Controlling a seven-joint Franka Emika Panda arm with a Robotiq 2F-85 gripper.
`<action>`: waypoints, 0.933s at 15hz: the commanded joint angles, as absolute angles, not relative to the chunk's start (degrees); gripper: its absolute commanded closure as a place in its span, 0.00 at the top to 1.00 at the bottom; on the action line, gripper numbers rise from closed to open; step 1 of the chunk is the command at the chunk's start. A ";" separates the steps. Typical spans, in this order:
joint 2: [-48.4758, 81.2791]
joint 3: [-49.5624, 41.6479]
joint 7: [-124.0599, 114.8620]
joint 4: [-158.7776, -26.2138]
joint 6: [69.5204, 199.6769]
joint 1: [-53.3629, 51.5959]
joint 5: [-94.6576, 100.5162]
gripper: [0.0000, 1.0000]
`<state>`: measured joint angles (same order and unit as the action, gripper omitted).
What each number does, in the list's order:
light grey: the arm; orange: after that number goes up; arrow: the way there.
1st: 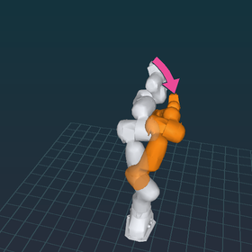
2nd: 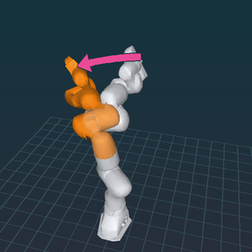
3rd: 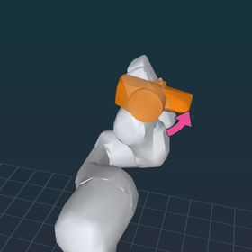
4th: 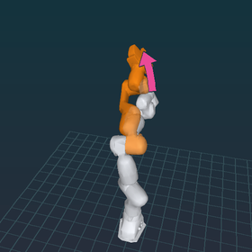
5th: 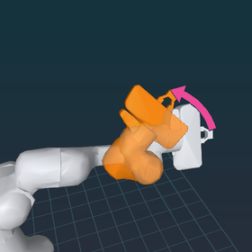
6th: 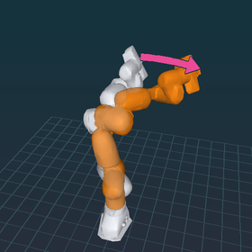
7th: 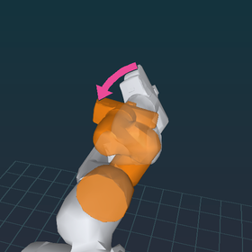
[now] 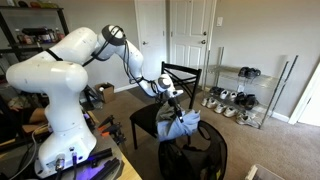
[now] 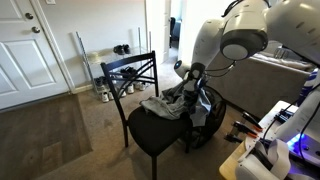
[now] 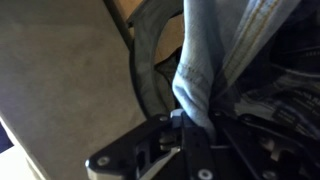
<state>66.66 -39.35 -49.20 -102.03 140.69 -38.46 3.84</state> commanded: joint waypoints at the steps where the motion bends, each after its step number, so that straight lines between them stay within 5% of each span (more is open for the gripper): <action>1: 69.14 -29.86 -43.94 -91.46 136.50 -26.84 7.79 0.02; 9: 72.95 -22.15 -49.93 -80.33 123.96 -14.63 9.25 0.02; 14: 69.69 -17.60 -45.81 -84.32 135.00 -7.57 8.63 0.02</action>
<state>71.99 -20.39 -48.47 -81.23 128.60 -11.71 9.34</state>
